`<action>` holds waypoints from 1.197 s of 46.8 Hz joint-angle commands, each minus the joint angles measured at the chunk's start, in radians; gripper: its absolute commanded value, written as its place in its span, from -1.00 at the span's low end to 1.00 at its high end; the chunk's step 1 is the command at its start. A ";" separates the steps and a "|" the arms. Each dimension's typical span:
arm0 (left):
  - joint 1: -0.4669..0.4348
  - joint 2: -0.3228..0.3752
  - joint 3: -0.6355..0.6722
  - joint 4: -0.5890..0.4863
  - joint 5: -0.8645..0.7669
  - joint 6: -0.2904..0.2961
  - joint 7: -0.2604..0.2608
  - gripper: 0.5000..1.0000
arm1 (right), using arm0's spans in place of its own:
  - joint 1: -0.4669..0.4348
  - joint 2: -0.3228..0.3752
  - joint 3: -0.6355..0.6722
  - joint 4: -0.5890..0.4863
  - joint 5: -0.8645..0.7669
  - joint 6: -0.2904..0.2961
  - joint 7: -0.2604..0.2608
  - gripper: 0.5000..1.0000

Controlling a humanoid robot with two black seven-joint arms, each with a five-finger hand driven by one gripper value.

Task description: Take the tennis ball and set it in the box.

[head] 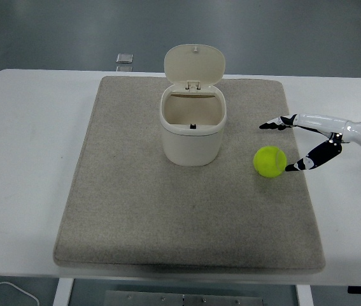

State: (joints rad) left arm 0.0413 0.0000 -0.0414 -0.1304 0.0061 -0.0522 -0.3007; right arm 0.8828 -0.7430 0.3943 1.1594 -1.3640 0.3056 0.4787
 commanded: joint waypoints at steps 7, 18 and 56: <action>0.000 0.000 0.000 0.000 0.000 0.000 0.000 0.97 | -0.005 -0.001 -0.043 -0.001 -0.006 -0.072 0.000 0.71; 0.000 0.000 0.000 0.000 0.000 0.002 0.000 0.97 | -0.007 0.030 -0.063 -0.004 -0.026 -0.106 -0.002 0.71; 0.000 0.000 0.000 0.000 0.000 0.000 0.000 0.97 | -0.008 0.067 -0.098 -0.038 -0.075 -0.163 -0.002 -0.14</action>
State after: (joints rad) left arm 0.0414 0.0000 -0.0414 -0.1304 0.0061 -0.0521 -0.3007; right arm 0.8744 -0.6749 0.2960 1.1213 -1.4374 0.1412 0.4764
